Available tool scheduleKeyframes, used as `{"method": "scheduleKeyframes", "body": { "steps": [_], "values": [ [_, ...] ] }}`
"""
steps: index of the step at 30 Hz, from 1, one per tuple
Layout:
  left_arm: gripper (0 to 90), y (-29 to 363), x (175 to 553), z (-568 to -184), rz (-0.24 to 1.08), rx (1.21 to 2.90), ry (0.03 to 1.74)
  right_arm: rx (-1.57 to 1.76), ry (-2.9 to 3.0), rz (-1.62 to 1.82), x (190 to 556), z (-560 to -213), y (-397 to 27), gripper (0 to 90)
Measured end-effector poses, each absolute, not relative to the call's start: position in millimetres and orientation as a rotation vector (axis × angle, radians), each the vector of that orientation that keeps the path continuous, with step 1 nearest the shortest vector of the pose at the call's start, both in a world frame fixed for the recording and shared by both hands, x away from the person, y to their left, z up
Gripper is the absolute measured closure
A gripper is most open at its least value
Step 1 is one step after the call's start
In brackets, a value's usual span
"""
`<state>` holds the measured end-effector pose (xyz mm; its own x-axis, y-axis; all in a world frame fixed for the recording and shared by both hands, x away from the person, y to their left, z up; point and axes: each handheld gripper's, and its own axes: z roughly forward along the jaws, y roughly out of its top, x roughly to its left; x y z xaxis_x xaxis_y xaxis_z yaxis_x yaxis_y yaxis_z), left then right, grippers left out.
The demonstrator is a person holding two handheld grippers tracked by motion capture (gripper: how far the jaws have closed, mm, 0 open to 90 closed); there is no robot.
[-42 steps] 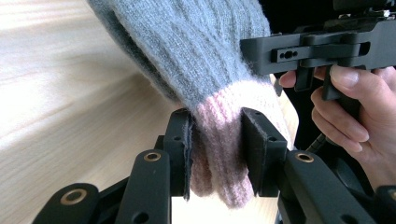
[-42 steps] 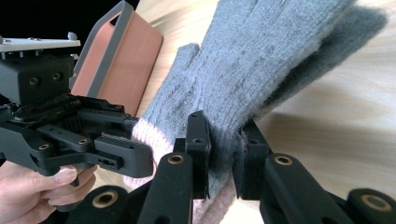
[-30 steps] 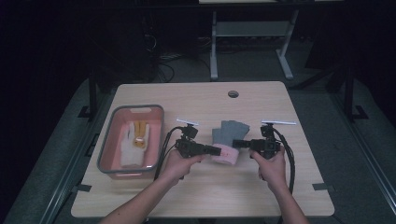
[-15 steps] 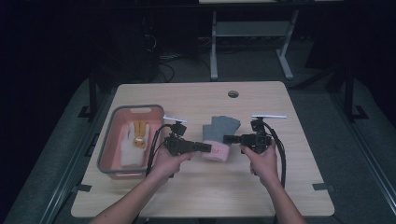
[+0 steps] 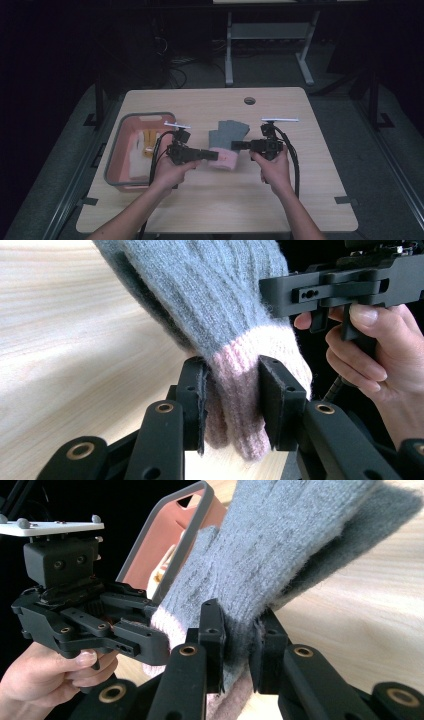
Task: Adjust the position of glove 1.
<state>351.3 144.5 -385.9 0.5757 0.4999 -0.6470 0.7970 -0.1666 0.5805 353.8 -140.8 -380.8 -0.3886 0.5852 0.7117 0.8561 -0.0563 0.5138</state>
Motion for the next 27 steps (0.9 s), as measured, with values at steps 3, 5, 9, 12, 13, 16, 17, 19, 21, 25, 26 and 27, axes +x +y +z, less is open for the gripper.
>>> {"method": "scheduleKeyframes", "body": {
  "steps": [3, 5, 9, 12, 13, 16, 17, 19, 21, 25, 26, 27],
  "values": [
    [65.5, 149.0, 351.7, -382.8, -0.371, 1.822, 1.061, -1.535, -1.959, -1.423, 356.2, -376.2, -136.2, 78.1],
    [65.5, 152.4, 352.1, -381.0, -0.369, 1.818, 1.061, -1.529, -1.952, -1.424, 357.4, -375.1, -134.4, 78.1],
    [65.6, 157.6, 351.9, -378.3, -0.363, 1.816, 1.068, -1.514, -1.961, -1.427, 359.9, -371.6, -128.7, 78.1],
    [65.6, 161.3, 351.8, -375.6, -0.355, 1.815, 1.070, -1.503, -1.963, -1.429, 362.1, -369.8, -124.6, 78.0],
    [65.6, 162.5, 351.9, -375.1, -0.343, 1.818, 1.061, -1.499, -1.963, -1.428, 362.4, -369.3, -123.5, 78.0],
    [65.5, 167.4, 351.8, -373.0, -0.339, 1.821, 1.058, -1.489, -1.974, -1.422, 364.7, -367.7, -118.9, 78.0],
    [65.5, 169.0, 352.0, -372.5, -0.335, 1.821, 1.058, -1.486, -1.974, -1.421, 365.4, -366.8, -117.3, 78.0],
    [65.6, 172.1, 352.4, -371.1, -0.331, 1.819, 1.060, -1.478, -1.983, -1.423, 367.1, -365.1, -114.2, 78.0],
    [65.7, 175.3, 352.6, -369.9, -0.329, 1.812, 1.063, -1.477, -1.992, -1.416, 368.3, -362.3, -110.2, 78.0],
    [65.9, 183.4, 353.3, -367.9, -0.326, 1.808, 1.063, -1.458, -1.999, -1.411, 370.9, -358.7, -104.0, 78.0],
    [65.8, 184.4, 353.5, -367.6, -0.323, 1.808, 1.068, -1.455, -2.000, -1.413, 371.9, -357.9, -101.1, 78.0],
    [65.9, 185.8, 353.9, -367.2, -0.327, 1.809, 1.066, -1.453, -2.001, -1.412, 372.3, -357.6, -99.7, 78.0]
  ]
}}
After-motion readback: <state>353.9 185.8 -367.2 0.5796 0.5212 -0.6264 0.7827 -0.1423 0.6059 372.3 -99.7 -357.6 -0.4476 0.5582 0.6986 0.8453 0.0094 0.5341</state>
